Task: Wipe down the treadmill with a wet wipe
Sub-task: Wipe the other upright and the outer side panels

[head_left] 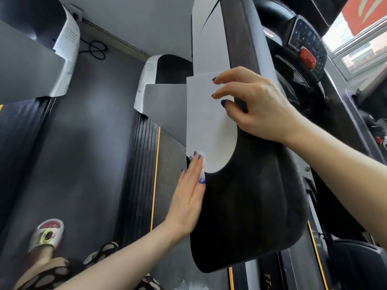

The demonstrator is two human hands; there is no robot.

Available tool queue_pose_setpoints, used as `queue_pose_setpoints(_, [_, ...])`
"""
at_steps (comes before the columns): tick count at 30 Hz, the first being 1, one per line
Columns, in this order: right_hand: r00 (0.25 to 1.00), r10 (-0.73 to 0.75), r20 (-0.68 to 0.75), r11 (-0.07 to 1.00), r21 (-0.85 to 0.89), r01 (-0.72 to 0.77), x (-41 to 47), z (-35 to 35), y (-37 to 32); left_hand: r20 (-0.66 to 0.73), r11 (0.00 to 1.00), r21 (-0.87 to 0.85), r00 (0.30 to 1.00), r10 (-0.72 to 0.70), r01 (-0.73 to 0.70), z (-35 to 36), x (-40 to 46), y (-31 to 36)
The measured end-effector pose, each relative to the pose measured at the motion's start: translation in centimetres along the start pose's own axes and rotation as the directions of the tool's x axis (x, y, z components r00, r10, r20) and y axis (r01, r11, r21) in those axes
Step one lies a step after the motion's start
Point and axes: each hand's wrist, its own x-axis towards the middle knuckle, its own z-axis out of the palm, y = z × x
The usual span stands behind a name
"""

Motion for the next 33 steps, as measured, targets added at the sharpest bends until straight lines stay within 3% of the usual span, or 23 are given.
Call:
queue_pose_setpoints(4, [1.0,0.016,0.019,1.0,0.022,-0.016,0.0,0.0,0.0,0.029,1.0,-0.02,0.999,-0.02,0.021,0.6,-0.5,0.2])
queue_pose_setpoints(12, [0.997,0.08,0.015,0.997,0.013,-0.08,0.1,-0.2,-0.2,0.01,0.966,-0.068,0.968,-0.249,0.249,-2.0,7.0,0.3])
queue_pose_setpoints(17, [0.996,0.093,-0.005,0.996,0.01,-0.093,-0.1,-0.4,-0.4,0.094,0.995,-0.037,0.992,-0.085,0.089,-1.1,1.8,1.4])
queue_pose_setpoints(24, [0.996,0.09,-0.005,0.996,-0.002,-0.09,0.1,-0.3,-0.3,0.143,0.995,0.058,0.985,-0.094,0.087,-2.2,7.4,2.2])
queue_pose_setpoints(33, [0.996,0.091,-0.023,0.995,-0.03,-0.092,-0.1,-0.2,-0.5,0.247,0.997,0.077,0.969,-0.004,-0.016,-1.5,4.1,3.6])
